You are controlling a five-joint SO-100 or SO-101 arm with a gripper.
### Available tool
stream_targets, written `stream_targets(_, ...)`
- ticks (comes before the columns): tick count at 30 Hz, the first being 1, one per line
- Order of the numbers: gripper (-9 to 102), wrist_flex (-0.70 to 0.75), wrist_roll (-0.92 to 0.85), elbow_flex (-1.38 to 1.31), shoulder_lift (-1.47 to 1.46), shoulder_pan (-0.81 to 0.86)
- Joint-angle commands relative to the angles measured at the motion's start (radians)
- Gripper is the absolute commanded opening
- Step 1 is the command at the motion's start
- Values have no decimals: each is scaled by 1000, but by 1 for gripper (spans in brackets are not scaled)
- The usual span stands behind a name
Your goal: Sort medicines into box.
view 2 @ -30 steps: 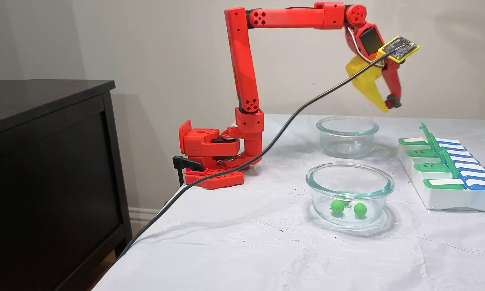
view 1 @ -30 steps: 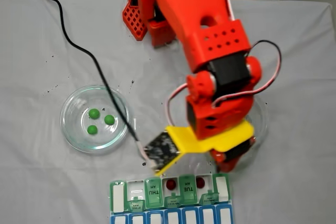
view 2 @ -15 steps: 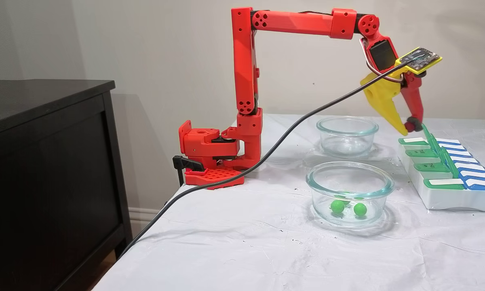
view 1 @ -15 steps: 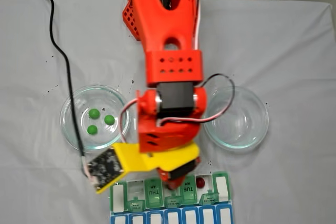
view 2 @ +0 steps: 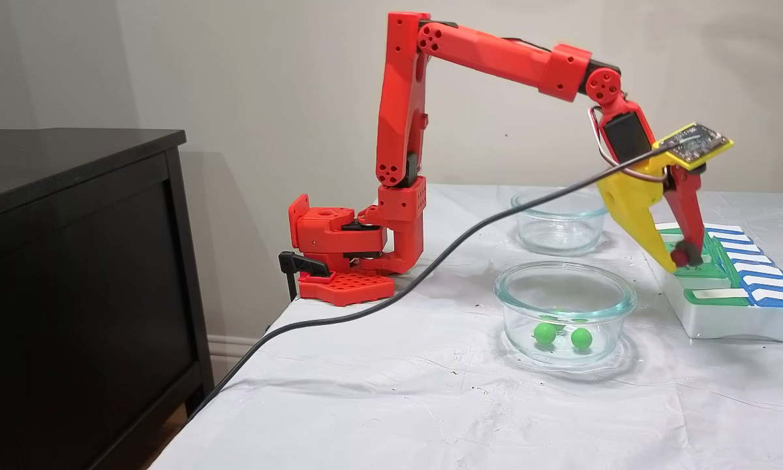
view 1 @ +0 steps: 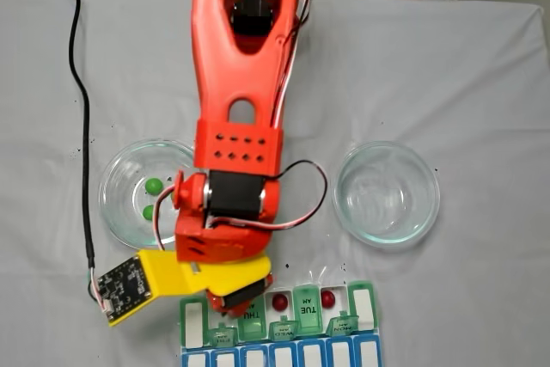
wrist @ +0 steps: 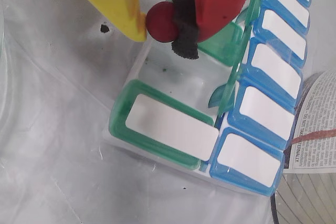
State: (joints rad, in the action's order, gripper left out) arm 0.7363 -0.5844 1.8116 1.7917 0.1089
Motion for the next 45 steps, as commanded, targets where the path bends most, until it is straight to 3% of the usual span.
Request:
stream_targets(1,0,-54,-5,-106,12,5)
stream_targets(8,0,-143,-8,-163,-74,2)
stream_targets(9,3,-143,-14,-169,-84,0)
stream_targets(11,20,-144,-6,-172,-97,0)
stream_targets(20,28,-97,-12,-150,-41,0)
stream_targets(27,20,-64,-37,-94,75,2)
stream_targets(31,0,-3,-26,-95,150,18)
stream_targets(37,0,-57,-20,77,348,58)
stream_targets(45,0,255,-91,117,497,127)
